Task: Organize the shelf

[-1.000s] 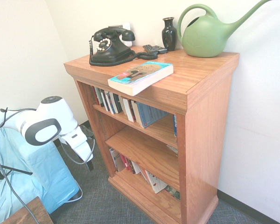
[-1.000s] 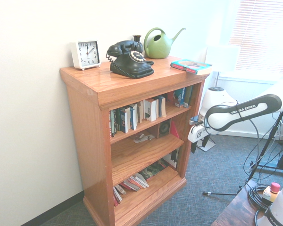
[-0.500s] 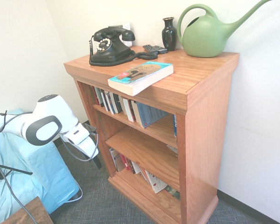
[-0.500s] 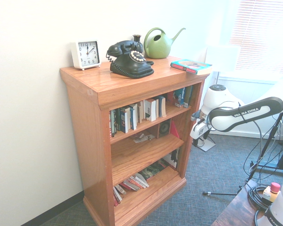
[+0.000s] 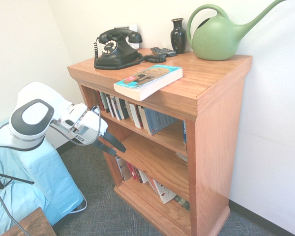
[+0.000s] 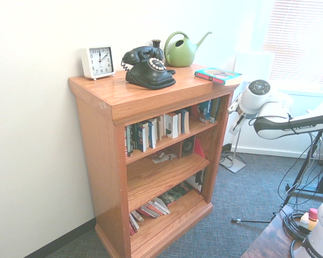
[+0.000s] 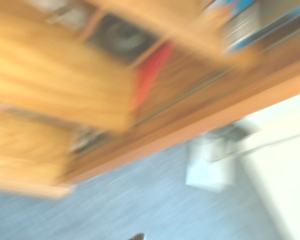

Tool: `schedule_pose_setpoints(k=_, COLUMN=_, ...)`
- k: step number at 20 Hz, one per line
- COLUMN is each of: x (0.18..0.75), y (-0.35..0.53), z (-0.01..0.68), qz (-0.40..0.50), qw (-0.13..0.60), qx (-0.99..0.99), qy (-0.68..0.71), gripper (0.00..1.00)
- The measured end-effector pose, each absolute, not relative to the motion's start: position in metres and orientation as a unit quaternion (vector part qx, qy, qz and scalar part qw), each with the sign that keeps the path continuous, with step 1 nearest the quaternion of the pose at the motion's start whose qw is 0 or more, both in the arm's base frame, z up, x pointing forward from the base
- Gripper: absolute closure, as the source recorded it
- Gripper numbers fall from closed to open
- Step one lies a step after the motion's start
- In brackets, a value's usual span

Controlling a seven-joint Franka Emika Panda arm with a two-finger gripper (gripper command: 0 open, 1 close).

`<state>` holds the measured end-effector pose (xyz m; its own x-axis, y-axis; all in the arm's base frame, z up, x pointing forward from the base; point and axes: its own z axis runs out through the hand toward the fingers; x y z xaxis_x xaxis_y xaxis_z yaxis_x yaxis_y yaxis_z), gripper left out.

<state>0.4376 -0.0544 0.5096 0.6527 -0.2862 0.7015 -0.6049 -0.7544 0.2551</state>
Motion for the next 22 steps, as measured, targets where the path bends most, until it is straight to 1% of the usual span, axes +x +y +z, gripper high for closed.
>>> schedule_pose_setpoints(k=4, x=0.440, y=-0.048, z=0.540, qz=0.405, qw=0.308, qx=0.835, qy=-0.211, gripper=0.00)
schedule_pose_setpoints(k=8, x=0.449, y=-0.038, z=0.571, qz=0.457, qw=0.348, qx=0.798, qy=-0.182, gripper=0.00)
schedule_pose_setpoints(k=15, x=0.457, y=-0.027, z=0.580, qz=0.486, qw=0.390, qx=0.768, qy=-0.147, gripper=0.00)
schedule_pose_setpoints(k=22, x=0.459, y=-0.032, z=0.599, qz=0.492, qw=0.436, qx=0.738, qy=-0.149, gripper=0.00)
